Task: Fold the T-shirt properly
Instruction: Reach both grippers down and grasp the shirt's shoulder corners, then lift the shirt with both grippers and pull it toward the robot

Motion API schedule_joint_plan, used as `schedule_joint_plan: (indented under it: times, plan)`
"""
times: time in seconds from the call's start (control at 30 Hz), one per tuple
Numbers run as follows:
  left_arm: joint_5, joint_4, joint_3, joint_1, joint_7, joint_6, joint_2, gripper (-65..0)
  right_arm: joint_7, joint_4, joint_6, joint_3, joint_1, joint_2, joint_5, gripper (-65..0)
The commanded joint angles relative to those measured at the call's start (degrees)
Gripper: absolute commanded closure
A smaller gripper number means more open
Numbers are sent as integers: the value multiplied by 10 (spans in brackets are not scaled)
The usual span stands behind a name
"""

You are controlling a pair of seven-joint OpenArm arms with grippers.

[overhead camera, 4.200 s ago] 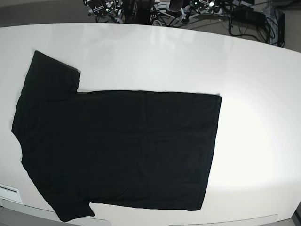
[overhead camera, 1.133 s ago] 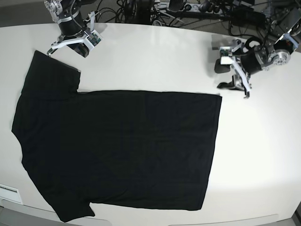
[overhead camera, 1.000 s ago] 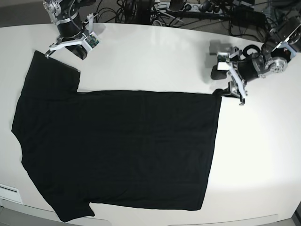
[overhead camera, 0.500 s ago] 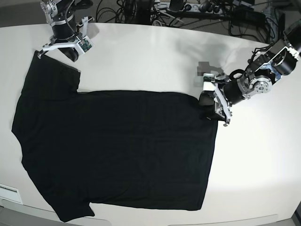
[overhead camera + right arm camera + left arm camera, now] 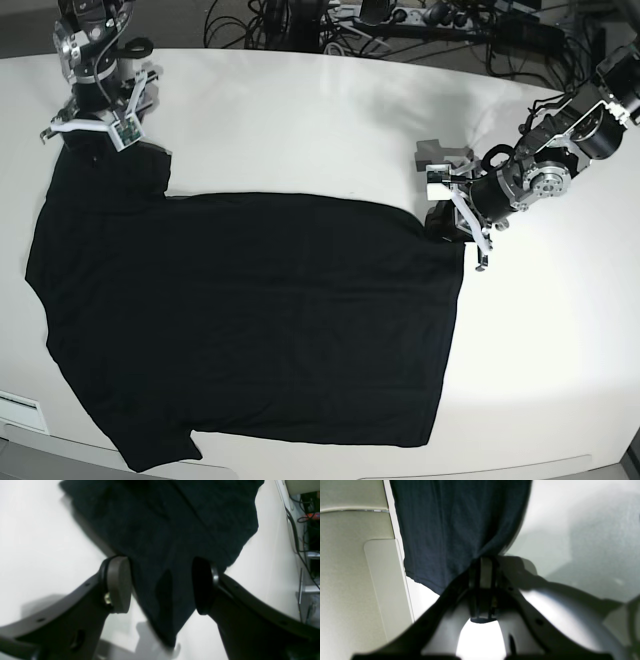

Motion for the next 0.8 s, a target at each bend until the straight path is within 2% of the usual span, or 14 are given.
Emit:
schedule_joint_plan:
  times: [0.0,0.07,0.1,0.17,0.2,0.27,0.33,0.4,0.57,0.7,0.77]
  plan:
    - [31,-14,11,16,37,-35,-14,0,-20,-18,24,1,7,5,10,-395]
    - [31,-14,11,16,37,-35,-14,0,-19,-51,24,1,27,5,10,-358]
    - [31,-14,11,16,37,-35,-14,0,-21,-63,24,1,37,5,10,-293]
    - [31,-13,11,16,41,-35,-14,0,-42,-71,8,1,50,5,13,-56]
    - [31,-11,11,16,49,-34,-14,0,-56,-66,-11,1,53,5,22,0]
    - [29,2,11,17,74,-25,-16,0,-69,-46,-38,1,53,10,25,0]
    - [12,26,11,17,104,-2,-25,0,-76,-16,-38,1,41,17,25,0]
    - [-13,62,11,18,129,3,-44,0,-78,24,-38,1,17,25,25,0]
    - [-25,184,11,55,158,5,-119,0,-84,123,-49,1,-65,44,-11,0]
    - [-21,269,11,104,194,37,-175,0,-99,170,-58,2,-121,65,-40,0]
    - [2,299,11,131,222,50,-198,0,-105,183,-64,2,-150,71,-42,0]
